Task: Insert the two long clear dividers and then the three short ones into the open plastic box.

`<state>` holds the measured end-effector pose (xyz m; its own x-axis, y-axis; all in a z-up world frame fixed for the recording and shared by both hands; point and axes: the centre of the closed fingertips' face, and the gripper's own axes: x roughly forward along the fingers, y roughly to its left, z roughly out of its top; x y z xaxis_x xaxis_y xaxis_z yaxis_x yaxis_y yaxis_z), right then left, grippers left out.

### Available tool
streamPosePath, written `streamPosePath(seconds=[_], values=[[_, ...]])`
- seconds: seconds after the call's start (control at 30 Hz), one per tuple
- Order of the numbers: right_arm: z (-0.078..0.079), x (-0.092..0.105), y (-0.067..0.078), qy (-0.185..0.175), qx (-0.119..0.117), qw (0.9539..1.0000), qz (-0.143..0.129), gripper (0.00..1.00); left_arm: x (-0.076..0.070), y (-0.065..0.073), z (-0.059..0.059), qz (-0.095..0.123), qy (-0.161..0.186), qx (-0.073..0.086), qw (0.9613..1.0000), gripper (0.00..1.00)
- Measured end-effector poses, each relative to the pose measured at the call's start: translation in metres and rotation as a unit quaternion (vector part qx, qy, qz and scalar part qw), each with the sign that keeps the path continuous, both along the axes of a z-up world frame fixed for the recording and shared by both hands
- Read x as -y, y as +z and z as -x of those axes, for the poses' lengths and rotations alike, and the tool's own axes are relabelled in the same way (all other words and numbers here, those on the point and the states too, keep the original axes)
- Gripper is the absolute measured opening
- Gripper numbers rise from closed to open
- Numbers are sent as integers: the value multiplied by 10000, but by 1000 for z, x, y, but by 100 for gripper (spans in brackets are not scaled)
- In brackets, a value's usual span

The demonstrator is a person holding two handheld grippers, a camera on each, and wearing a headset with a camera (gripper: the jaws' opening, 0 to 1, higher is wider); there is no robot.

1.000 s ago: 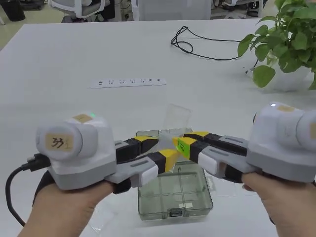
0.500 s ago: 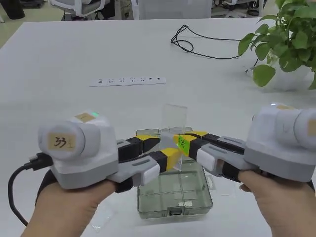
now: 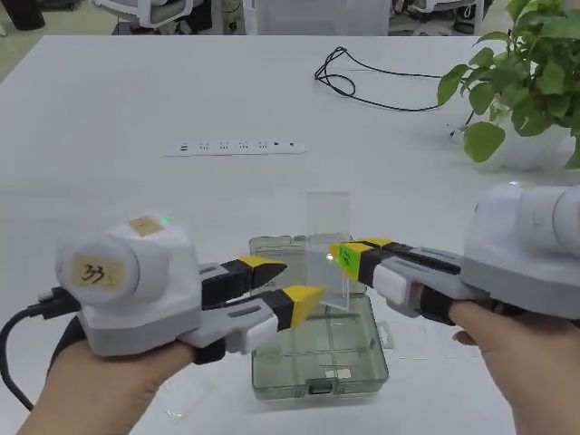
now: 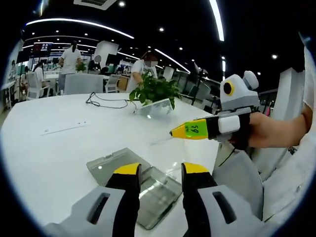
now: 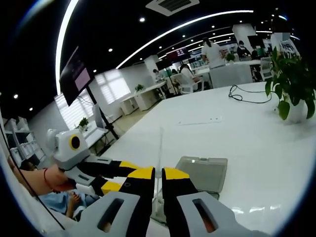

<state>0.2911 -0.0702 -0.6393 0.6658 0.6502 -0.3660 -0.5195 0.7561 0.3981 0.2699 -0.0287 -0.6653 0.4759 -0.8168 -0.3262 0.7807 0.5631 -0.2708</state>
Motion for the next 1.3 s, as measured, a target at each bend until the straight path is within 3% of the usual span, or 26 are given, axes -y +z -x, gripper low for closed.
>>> streamPosePath(seconds=[0.2,0.43,0.53,0.6,0.7,0.83,0.9,1.07,1.17,1.3], values=[[-4,12,-12,-53,-333,9991,247,6,-17,-12,7,-211,-166,76,9996,41],[-6,22,-38,-79,-1083,9922,613,6,-32,-26,16,-438,-438,193,9979,58],[-9,28,-52,-187,-1542,9853,709,6,-38,-37,19,-685,-577,269,9956,64],[-10,27,-56,-233,-1654,9833,720,6,-39,-41,20,-732,-626,259,9950,67],[-5,25,-67,-309,-2018,9756,812,6,-42,-47,23,-765,-689,223,9944,73],[5,25,-84,-327,-2555,9611,995,6,-43,-51,25,-817,-788,251,9932,80],[5,25,-89,-358,-2636,9585,1020,6,-44,-53,26,-807,-810,229,9932,83],[12,26,-105,-402,-3025,9456,1127,6,-41,-58,27,-782,-929,234,9923,91],[5,32,-116,-466,-3102,9417,1219,6,-40,-60,26,-743,-995,252,9919,94],[9,30,-125,-554,-3275,9352,1227,6,-40,-65,28,-755,-1097,237,9908,100]])
